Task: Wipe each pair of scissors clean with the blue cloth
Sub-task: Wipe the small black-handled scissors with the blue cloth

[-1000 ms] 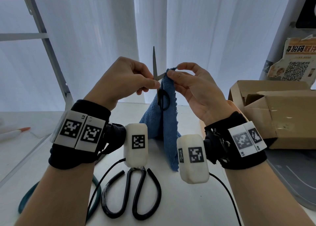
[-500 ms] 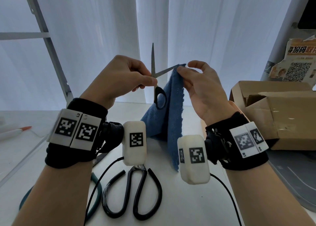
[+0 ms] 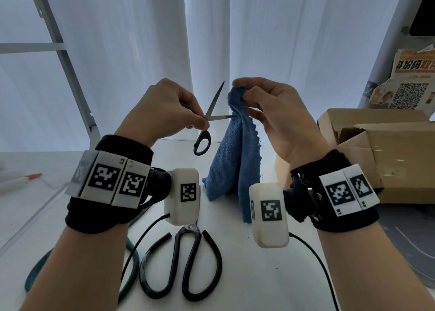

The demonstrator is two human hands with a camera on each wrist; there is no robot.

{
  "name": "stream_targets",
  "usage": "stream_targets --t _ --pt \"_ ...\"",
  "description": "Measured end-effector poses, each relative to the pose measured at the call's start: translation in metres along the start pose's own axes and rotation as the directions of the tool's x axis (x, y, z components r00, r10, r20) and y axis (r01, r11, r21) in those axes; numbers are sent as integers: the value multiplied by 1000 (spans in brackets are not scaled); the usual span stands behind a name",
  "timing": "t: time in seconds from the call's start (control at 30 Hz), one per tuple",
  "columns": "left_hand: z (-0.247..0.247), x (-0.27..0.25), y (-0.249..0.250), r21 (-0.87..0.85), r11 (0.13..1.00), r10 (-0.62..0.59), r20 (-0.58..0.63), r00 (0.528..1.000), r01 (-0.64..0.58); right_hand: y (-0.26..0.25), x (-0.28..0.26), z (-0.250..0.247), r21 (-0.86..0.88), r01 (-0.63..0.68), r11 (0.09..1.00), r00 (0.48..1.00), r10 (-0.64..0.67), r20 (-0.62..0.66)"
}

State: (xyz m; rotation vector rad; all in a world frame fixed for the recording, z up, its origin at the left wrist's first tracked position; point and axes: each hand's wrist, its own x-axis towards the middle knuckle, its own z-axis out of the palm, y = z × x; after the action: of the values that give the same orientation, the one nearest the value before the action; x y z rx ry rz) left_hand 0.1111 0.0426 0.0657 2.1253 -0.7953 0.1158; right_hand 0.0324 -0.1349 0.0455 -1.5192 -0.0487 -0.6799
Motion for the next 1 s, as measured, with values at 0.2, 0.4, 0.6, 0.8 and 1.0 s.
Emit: stream_targets --t 0.2,0.4,0.6,0.8,1.0 --pt "-2 -2 2 19 999 33 20 999 -33 3 -5 4 -96 16 995 994 -5 112" --pt "1 -3 6 36 997 61 64 996 -64 11 -6 13 -289 51 956 994 -21 107" --pt "-3 -4 5 48 997 58 68 996 -62 9 -8 17 -312 53 949 989 -6 148" --pt "3 -5 6 58 997 53 102 993 -60 6 -11 14 -348 38 937 974 43 222" --pt "5 -4 8 61 996 62 99 993 -68 4 -10 11 -395 69 916 976 20 217"
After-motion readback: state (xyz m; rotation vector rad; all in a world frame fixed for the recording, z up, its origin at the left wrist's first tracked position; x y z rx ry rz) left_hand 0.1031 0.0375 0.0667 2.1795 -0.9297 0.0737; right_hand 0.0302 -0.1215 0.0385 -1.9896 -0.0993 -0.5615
